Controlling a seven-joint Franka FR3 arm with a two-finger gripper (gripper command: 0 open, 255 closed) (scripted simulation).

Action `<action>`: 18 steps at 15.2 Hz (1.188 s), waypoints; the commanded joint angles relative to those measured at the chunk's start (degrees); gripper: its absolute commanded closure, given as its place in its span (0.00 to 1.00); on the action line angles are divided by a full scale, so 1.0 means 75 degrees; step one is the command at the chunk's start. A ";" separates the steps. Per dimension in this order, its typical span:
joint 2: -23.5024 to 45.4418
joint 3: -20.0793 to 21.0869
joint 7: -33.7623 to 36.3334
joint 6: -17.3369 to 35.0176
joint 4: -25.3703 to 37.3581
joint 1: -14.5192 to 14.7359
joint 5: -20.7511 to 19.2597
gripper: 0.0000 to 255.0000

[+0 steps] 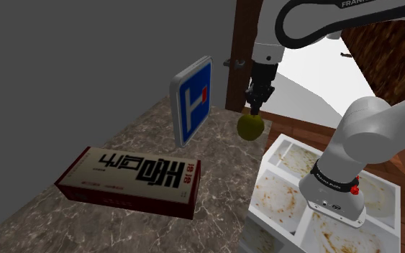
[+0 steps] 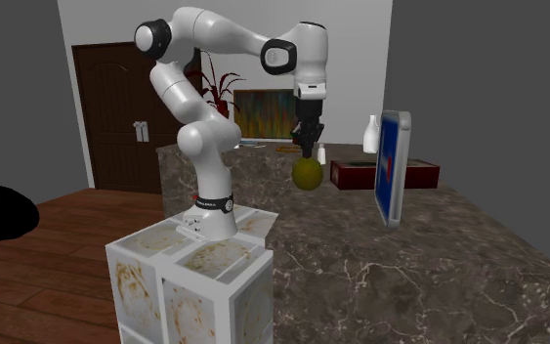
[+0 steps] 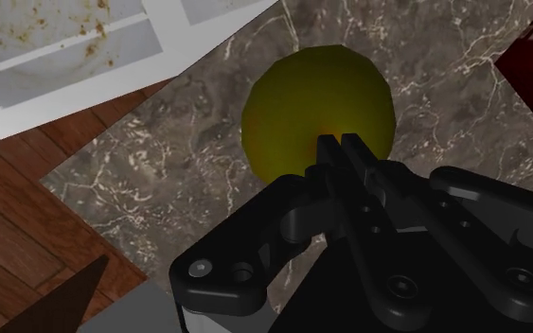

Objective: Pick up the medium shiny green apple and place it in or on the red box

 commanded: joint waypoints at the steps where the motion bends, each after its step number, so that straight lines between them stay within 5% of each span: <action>1: -0.0034 -0.0013 0.0035 -0.0228 0.0195 -0.0006 -0.0021 1.00; 18: -0.0037 -0.0122 0.0287 -0.1951 0.1931 -0.0031 -0.0156 1.00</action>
